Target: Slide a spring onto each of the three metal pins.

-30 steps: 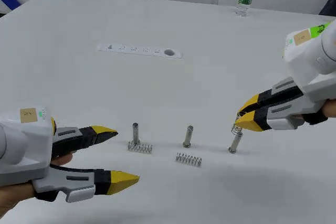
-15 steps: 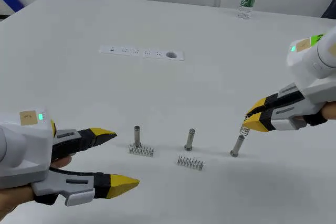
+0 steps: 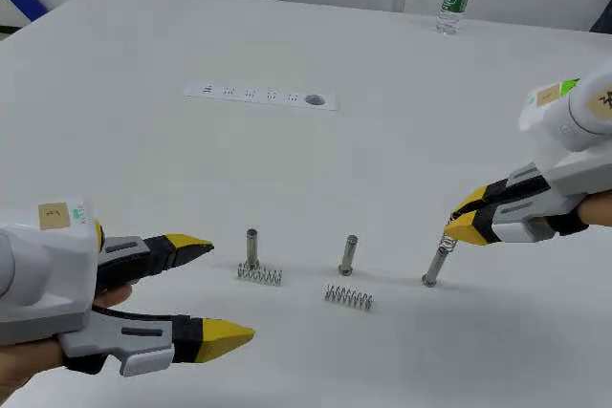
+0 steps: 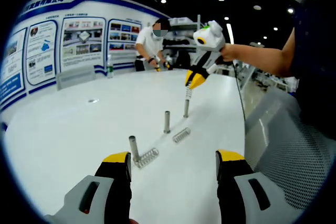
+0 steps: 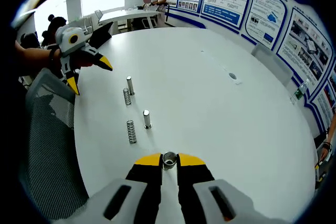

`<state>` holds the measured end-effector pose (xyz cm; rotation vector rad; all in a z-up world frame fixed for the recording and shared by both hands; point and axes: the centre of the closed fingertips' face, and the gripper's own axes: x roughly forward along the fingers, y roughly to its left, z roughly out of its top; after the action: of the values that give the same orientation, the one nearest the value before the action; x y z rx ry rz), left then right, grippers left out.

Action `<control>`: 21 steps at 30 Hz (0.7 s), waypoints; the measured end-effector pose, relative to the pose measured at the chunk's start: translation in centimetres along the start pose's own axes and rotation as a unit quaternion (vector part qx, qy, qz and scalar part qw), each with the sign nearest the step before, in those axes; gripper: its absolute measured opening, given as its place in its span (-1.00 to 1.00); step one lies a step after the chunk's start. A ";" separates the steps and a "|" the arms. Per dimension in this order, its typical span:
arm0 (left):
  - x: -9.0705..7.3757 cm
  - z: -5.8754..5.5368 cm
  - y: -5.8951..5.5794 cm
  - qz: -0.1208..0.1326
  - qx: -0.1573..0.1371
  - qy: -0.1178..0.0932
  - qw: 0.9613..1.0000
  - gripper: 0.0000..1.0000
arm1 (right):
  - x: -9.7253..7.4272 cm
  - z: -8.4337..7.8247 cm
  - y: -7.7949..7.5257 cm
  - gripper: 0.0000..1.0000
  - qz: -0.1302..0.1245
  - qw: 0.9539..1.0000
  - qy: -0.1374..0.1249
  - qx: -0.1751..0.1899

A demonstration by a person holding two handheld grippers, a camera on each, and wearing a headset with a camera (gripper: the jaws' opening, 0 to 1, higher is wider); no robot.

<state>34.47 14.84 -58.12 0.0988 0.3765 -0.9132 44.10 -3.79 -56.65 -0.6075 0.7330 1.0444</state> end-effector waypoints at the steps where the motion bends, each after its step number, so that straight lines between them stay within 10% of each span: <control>1: 0.0 0.0 0.0 0.000 0.000 0.000 1.000 0.33 | 0.0 0.0 0.0 -0.77 0.000 1.000 0.000 0.002; 21: 0.0 -0.2 0.0 0.000 0.001 0.003 1.000 0.31 | 0.7 -0.6 -0.2 -0.77 0.003 1.000 0.001 0.012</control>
<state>34.46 14.88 -58.32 0.1035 0.3821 -0.9131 44.34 -3.94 -57.53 -0.5859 0.7483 1.0396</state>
